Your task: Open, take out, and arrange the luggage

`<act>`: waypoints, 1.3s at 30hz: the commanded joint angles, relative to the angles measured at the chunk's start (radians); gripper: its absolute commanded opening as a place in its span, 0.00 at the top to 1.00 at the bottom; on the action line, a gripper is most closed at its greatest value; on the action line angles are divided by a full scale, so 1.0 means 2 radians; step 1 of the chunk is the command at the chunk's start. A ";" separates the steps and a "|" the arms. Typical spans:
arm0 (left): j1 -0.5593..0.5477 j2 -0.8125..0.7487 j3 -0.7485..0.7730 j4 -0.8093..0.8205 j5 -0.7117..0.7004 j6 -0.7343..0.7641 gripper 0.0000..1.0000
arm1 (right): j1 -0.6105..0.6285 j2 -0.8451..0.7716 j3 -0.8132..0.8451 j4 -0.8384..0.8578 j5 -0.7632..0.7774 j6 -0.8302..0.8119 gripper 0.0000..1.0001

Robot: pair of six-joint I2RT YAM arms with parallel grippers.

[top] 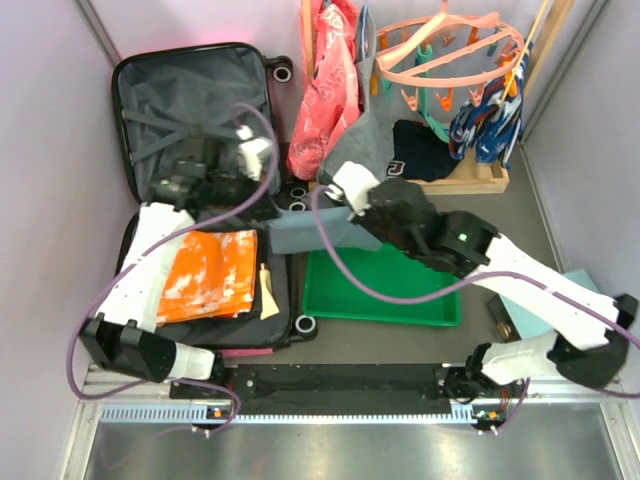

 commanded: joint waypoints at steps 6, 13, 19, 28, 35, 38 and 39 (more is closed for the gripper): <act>-0.107 0.080 0.032 0.120 -0.052 -0.064 1.00 | -0.102 -0.088 -0.073 -0.029 0.020 0.019 1.00; -0.140 0.138 0.078 0.152 -0.080 -0.075 1.00 | -0.134 -0.095 -0.072 -0.020 0.015 -0.023 1.00; -0.140 0.139 0.059 0.156 -0.076 -0.066 1.00 | -0.138 -0.076 -0.067 -0.054 0.012 -0.036 1.00; -0.140 0.101 -0.093 0.109 -0.092 0.012 1.00 | -0.136 -0.058 -0.178 -0.074 -0.157 -0.028 1.00; -0.140 0.081 -0.138 0.046 -0.081 0.075 1.00 | -0.106 -0.056 -0.223 -0.089 -0.239 -0.047 0.97; -0.142 0.088 -0.148 0.019 -0.077 0.107 1.00 | -0.098 -0.039 -0.233 -0.095 -0.239 -0.048 0.94; -0.144 0.092 -0.151 0.014 -0.075 0.120 1.00 | -0.097 -0.032 -0.232 -0.097 -0.239 -0.047 0.93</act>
